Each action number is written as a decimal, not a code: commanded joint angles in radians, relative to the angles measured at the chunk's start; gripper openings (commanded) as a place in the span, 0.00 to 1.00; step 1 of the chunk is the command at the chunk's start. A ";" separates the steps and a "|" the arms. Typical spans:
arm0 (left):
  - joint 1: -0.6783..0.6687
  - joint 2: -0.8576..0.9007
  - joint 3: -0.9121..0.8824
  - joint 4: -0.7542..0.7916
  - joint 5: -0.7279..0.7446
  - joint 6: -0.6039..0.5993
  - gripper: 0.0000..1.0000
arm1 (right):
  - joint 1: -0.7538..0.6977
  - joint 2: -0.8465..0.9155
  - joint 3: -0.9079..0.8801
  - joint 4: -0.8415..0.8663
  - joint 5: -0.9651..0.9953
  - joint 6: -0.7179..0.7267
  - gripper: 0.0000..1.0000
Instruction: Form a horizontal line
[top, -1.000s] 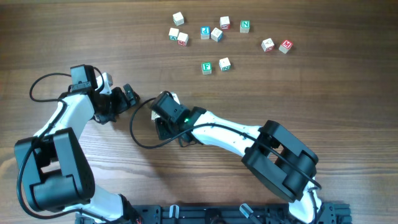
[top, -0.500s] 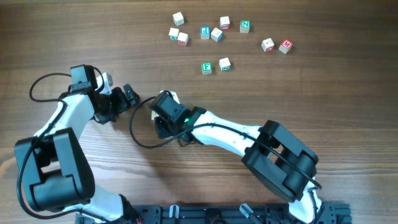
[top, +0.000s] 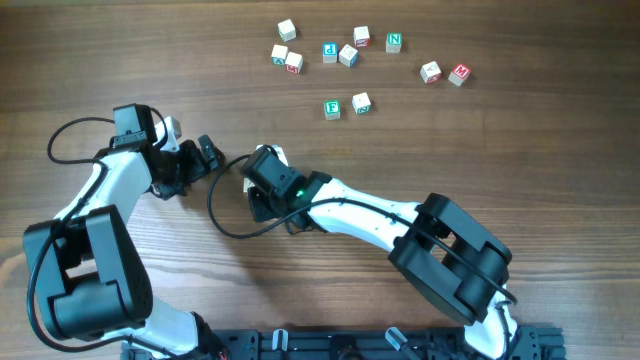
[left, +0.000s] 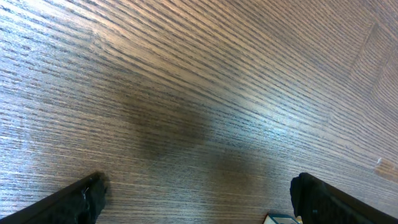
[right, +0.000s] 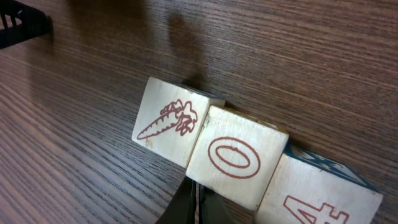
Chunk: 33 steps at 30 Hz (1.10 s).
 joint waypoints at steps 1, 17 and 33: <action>0.016 0.080 -0.060 -0.014 -0.134 0.005 1.00 | -0.005 0.026 0.007 -0.010 -0.014 -0.020 0.04; 0.016 0.080 -0.060 -0.015 -0.134 0.005 1.00 | -0.031 -0.015 0.008 -0.208 0.029 0.115 0.05; 0.016 0.080 -0.060 -0.011 -0.137 0.005 1.00 | -0.031 -0.015 0.008 -0.166 0.084 0.109 0.05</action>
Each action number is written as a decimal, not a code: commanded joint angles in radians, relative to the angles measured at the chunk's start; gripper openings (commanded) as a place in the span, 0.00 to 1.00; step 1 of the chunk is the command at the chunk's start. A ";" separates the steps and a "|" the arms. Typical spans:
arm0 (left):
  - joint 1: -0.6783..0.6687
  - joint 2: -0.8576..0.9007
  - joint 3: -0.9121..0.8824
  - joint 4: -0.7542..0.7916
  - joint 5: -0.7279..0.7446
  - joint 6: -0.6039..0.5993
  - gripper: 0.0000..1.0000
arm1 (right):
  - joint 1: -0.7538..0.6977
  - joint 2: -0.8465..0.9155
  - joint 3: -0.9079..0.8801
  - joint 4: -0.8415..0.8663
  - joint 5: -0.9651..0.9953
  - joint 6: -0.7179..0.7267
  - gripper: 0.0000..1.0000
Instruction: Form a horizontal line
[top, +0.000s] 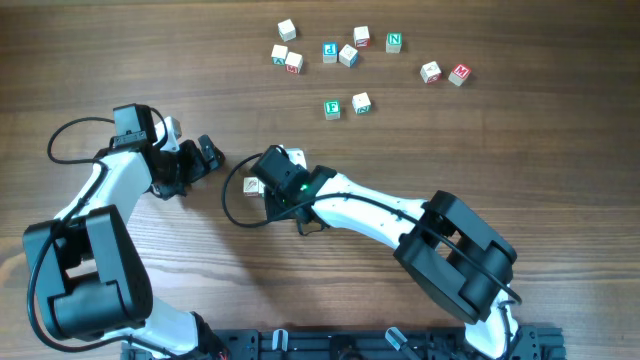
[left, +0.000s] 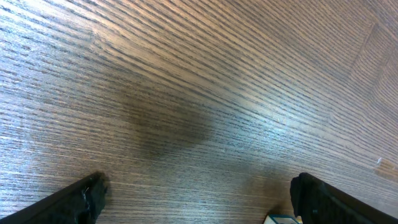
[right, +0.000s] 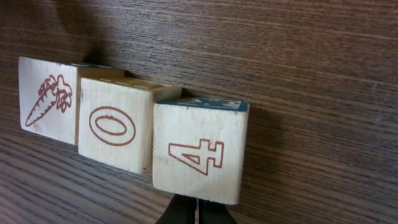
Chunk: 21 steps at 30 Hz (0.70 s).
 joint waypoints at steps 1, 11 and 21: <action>0.016 0.080 -0.060 -0.012 -0.137 0.005 1.00 | -0.006 -0.004 0.001 0.010 0.031 0.003 0.05; 0.016 0.080 -0.060 -0.012 -0.137 0.005 1.00 | -0.006 -0.004 0.001 0.021 0.017 -0.004 0.05; 0.016 0.080 -0.060 -0.012 -0.137 0.005 1.00 | -0.004 -0.038 0.001 -0.085 -0.024 0.012 0.05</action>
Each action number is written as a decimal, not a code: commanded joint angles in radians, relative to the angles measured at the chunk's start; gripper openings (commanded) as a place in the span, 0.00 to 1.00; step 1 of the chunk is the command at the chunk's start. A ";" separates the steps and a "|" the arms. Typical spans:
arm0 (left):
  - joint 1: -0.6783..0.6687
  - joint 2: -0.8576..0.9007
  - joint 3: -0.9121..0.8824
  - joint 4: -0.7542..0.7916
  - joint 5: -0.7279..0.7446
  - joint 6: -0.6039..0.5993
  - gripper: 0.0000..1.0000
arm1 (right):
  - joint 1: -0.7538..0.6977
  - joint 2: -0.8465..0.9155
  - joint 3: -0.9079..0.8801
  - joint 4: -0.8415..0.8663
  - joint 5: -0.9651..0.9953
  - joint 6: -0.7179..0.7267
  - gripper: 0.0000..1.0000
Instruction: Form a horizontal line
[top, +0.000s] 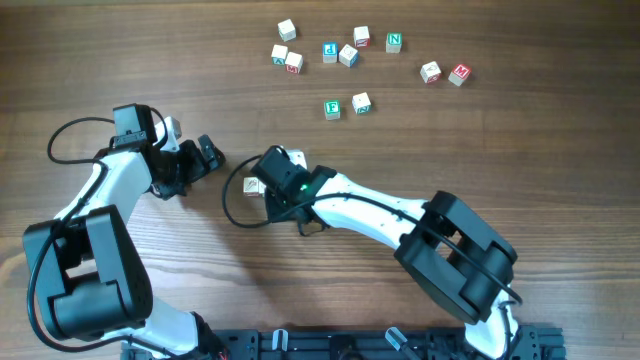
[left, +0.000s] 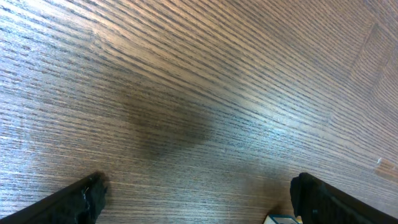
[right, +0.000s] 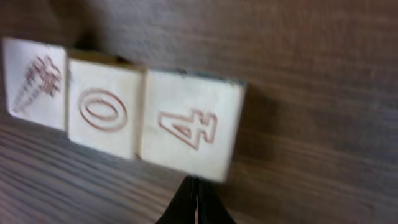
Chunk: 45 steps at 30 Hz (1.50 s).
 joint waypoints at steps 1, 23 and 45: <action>0.016 0.080 -0.060 -0.012 -0.136 0.005 1.00 | -0.004 -0.050 0.001 -0.090 0.005 0.047 0.05; 0.016 0.080 -0.060 -0.012 -0.136 0.005 1.00 | -0.103 -0.041 0.000 0.024 0.047 -0.016 0.05; 0.016 0.080 -0.060 -0.012 -0.136 0.005 1.00 | -0.099 -0.041 0.000 0.038 -0.081 -0.016 0.05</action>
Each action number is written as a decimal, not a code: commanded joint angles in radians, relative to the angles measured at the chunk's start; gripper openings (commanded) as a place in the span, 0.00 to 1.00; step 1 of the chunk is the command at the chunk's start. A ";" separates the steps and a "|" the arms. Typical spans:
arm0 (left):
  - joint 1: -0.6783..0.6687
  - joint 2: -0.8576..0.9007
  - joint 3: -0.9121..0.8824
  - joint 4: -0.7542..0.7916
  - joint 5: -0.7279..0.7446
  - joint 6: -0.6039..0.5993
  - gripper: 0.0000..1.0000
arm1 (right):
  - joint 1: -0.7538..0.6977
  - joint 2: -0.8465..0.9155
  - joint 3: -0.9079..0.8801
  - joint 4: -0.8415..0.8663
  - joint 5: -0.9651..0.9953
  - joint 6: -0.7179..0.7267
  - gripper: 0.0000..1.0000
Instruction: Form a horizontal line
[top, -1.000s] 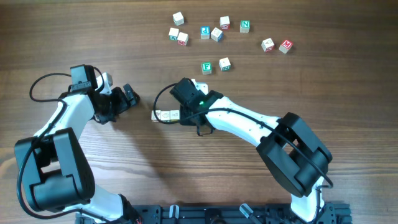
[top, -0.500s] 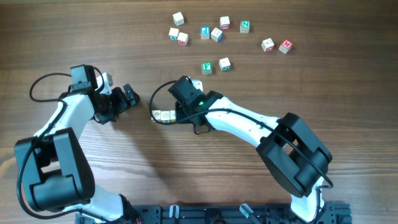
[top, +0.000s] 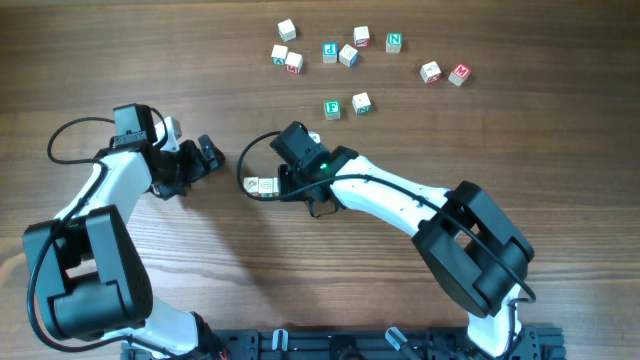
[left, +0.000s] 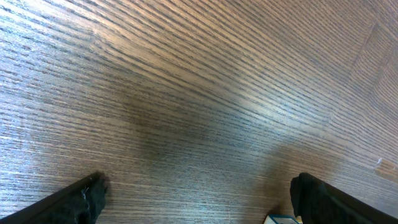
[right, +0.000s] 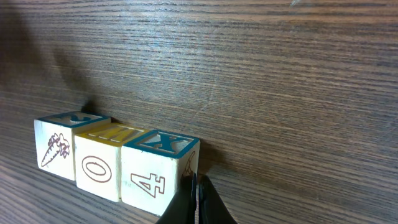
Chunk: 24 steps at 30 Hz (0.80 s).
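Note:
Three wooden blocks stand touching in a row: a carrot block, an "O" block and a "4" block; overhead the row lies at table centre. My right gripper is shut and empty, its tips against the right end of the "4" block. My left gripper is open over bare wood at the left. A block corner peeks in beside its right finger. Several loose letter blocks lie at the back, among them a green "F" and a green "N".
The wooden table spreads all round. Black cables loop beside both arms. The arms' base rail runs along the front edge. The loose blocks at the back include two red ones at the right.
My right gripper has moved from in front of the "4" block to that block's right end, still shut. Overhead its wrist now sits further right and back. The left arm has not moved.
My shut right gripper stood first under the "O" block, with the row slanted in its view. Then it stood under the "4" block, the row straighter. Now it is at the row's right end. The left gripper stayed open throughout.

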 joint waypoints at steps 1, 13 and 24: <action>0.016 0.080 -0.060 -0.012 -0.135 0.005 1.00 | 0.006 -0.011 0.001 0.004 -0.017 -0.007 0.05; 0.016 0.080 -0.060 -0.012 -0.135 0.005 1.00 | 0.006 -0.011 0.001 -0.041 0.032 -0.003 0.05; 0.016 0.080 -0.060 -0.012 -0.135 0.005 1.00 | -0.031 -0.062 0.041 0.079 0.080 -0.122 0.05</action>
